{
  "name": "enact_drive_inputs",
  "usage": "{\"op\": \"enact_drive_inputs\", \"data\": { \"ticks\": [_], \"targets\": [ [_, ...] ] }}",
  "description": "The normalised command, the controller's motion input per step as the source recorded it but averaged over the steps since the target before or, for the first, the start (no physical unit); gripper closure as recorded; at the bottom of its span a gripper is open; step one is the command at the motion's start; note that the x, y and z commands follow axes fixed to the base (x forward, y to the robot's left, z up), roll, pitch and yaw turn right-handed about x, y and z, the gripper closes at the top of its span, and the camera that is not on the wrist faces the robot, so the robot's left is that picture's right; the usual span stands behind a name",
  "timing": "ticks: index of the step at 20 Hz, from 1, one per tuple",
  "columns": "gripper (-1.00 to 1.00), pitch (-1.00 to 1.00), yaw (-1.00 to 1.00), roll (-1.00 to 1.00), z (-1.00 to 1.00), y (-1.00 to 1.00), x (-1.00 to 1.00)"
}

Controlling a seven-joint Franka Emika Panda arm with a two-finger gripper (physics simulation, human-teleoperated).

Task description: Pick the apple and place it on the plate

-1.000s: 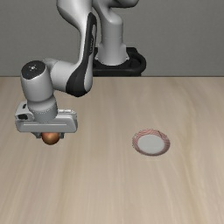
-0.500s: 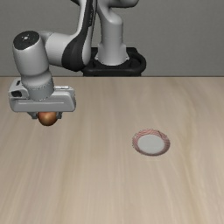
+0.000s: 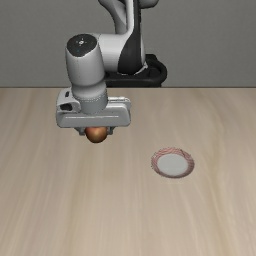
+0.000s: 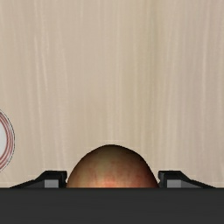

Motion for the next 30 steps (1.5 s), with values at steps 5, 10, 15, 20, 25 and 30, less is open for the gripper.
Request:
{"op": "enact_drive_inputs", "data": {
  "ticks": [5, 10, 15, 20, 25, 30],
  "targets": [
    [1.00, 0.00, 0.00, 0.00, 0.00, 1.00, 0.00],
    [1.00, 0.00, 0.00, 0.00, 0.00, 1.00, 0.00],
    [1.00, 0.00, 0.00, 0.00, 0.00, 1.00, 0.00],
    [-1.00, 0.00, 0.00, 0.00, -0.40, 0.20, 0.00],
    [-1.00, 0.00, 0.00, 0.00, 0.00, 0.00, 0.00],
    [-1.00, 0.00, 0.00, 0.00, 0.00, 0.00, 0.00]
  ]
}}
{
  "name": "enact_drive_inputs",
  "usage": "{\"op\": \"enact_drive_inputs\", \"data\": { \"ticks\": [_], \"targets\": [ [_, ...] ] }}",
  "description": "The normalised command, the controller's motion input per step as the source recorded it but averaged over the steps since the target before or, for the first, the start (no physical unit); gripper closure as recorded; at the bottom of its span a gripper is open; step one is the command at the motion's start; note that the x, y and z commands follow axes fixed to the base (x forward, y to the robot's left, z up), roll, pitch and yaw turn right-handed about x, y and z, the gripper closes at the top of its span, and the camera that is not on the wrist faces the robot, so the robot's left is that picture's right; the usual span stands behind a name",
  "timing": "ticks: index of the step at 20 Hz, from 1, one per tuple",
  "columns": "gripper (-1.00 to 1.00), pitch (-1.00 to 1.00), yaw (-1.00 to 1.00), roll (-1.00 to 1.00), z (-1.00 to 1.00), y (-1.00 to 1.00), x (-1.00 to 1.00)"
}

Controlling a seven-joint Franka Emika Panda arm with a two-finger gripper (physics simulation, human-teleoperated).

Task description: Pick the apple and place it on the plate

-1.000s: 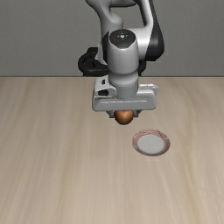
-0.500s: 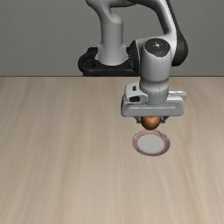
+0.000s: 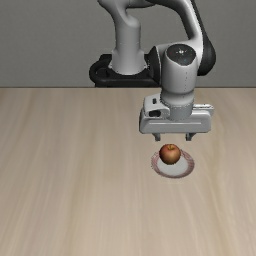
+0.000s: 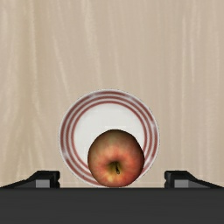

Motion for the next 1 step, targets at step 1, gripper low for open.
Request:
{"op": "enact_drive_inputs", "data": {
  "ticks": [1],
  "targets": [
    [-1.00, 0.00, 0.00, 0.00, 0.00, 0.00, 0.00]
  ]
}}
